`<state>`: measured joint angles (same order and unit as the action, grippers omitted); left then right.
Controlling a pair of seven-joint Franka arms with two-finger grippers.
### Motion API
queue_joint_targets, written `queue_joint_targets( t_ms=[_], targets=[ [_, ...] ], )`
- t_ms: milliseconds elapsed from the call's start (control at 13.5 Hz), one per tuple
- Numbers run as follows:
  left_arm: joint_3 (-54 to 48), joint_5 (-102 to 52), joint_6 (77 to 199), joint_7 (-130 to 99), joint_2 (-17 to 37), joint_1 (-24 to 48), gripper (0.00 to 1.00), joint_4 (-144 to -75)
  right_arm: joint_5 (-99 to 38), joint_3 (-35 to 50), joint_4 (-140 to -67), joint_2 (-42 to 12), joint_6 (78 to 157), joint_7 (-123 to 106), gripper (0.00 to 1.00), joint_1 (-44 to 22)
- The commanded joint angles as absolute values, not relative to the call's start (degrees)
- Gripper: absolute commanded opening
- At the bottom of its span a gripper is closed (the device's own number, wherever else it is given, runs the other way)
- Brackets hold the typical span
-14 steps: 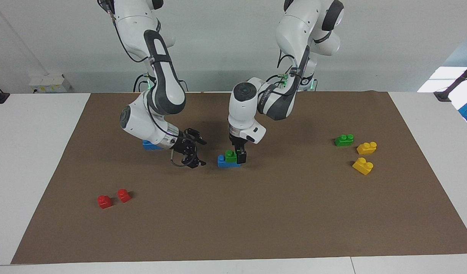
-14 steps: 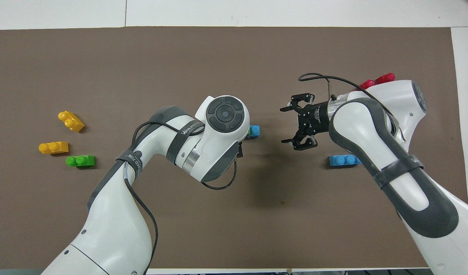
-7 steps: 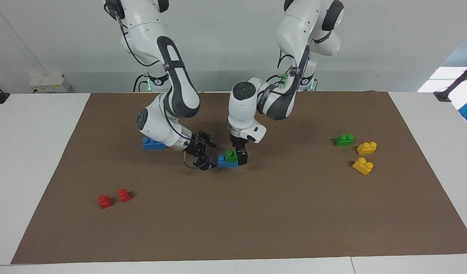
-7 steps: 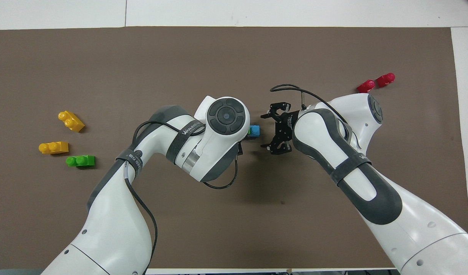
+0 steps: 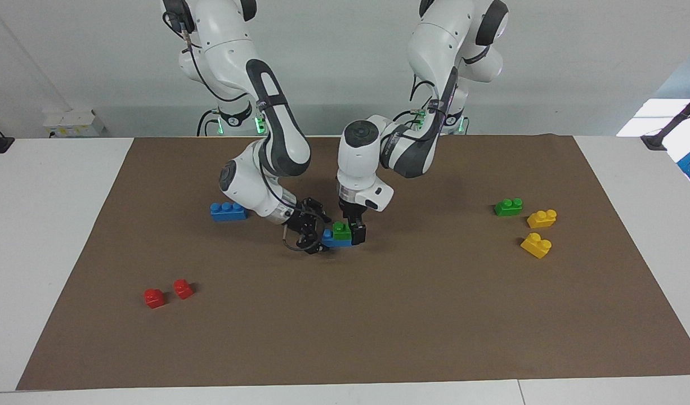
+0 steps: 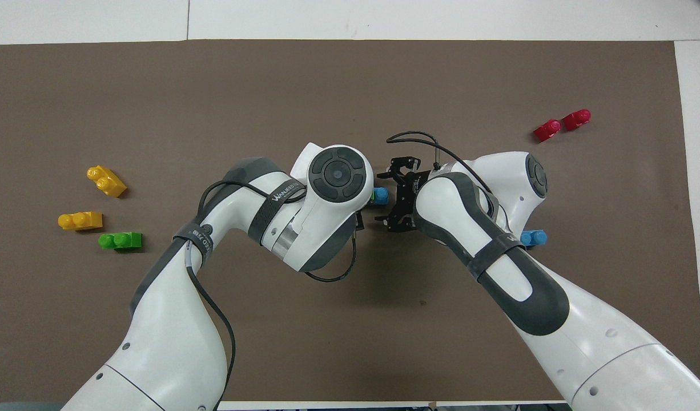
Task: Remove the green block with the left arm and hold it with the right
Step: 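Grasp the blue half with the right gripper beside the left gripper, then pull the green block away with the left gripper while the right gripper holds blue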
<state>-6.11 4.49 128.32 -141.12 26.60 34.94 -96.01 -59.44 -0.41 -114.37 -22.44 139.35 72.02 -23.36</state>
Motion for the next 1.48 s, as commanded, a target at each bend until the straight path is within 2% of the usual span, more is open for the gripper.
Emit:
queue_joint_targets(
  t_ms=[0,74,148,222,296,370,667,741,889,963,1037,1111,1407],
  targets=[
    [-5.19,5.54,129.64,-142.56,25.93,35.86,1.0,-97.38,-60.91,-0.26,-113.91,-23.2,141.76,72.25,0.92,-24.61],
    [-5.19,5.54,129.64,-142.56,25.93,35.77,1.0,-97.38,-60.82,-0.26,-113.99,-23.2,142.55,72.07,0.85,-24.87],
    [-5.19,5.54,129.99,-142.56,26.01,35.77,1.0,-97.38,-60.73,-0.26,-113.99,-23.29,142.91,71.55,0.72,-25.92],
    [-5.19,5.54,130.69,-142.56,26.02,35.6,1.0,-97.38,-60.73,-0.35,-113.99,-23.29,142.82,70.06,0.53,-26.01],
    [-5.19,5.54,130.87,-142.56,26.1,35.33,1.0,-97.38,-60.73,-0.35,-113.99,-23.2,142.74,68.74,0.2,-26.1],
    [-5.19,5.54,130.78,-142.56,26.1,35.33,1.0,-97.38,-60.56,-0.26,-113.99,-23.2,142.73,68.03,0.0,-26.28],
    [-5.19,5.71,130.69,-142.56,26.02,35.16,1.0,-97.64,-59.85,-0.35,-114.17,-23.2,142.82,66.62,0.0,-27.16],
    [-5.1,5.89,130.69,-142.47,25.93,35.24,0.97,-98.08,-59.85,-0.35,-114.17,-23.2,142.74,66.53,0.0,-27.07],
    [-5.1,7.03,129.73,-142.3,25.66,35.68,0.72,-98.78,-59.85,-0.35,-114.17,-23.2,142.73,66.45,0.0,-26.81],
    [-5.1,7.12,129.73,-142.12,25.66,35.68,0.52,-98.88,-59.85,-0.44,-114.26,-23.2,142.73,66.36,0.0,-26.89],
    [-5.18,7.9,129.73,-141.86,25.58,35.68,0.17,-98.88,-59.85,-0.44,-114.26,-23.2,142.82,66.18,0.0,-27.07],
    [-5.19,8.17,129.64,-141.68,25.58,35.77,0.0,-98.62,-59.85,-0.44,-114.26,-23.2,142.82,65.66,0.0,-27.16],
    [-5.36,8.09,128.59,-141.06,24.18,35.51,0.0,-98.26,-59.85,-0.44,-114.43,-23.12,142.82,65.21,0.0,-27.07]
  ],
)
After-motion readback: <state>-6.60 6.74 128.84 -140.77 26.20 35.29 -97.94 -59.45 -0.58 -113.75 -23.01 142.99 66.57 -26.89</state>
